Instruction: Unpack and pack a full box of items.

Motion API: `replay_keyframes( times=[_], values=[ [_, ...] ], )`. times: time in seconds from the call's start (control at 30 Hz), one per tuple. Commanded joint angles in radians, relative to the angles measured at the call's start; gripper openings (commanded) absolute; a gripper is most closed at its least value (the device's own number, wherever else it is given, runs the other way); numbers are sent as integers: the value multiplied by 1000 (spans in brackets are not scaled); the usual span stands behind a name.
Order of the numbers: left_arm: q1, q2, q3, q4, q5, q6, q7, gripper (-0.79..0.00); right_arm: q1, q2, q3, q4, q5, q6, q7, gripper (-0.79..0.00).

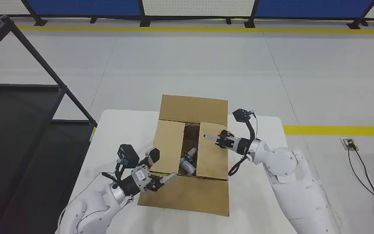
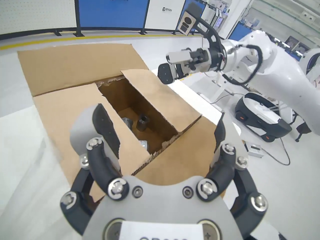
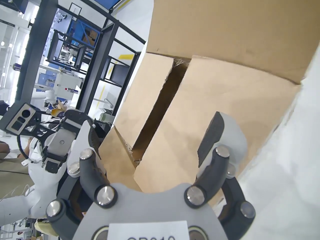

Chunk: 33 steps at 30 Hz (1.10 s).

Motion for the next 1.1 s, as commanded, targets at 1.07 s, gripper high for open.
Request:
replay_keyframes(
  times=[1.07],
  values=[
    [204,84,-195,170,-364,-206,-297,0,207,-49,-53,433,104,37,-508,0]
  ],
)
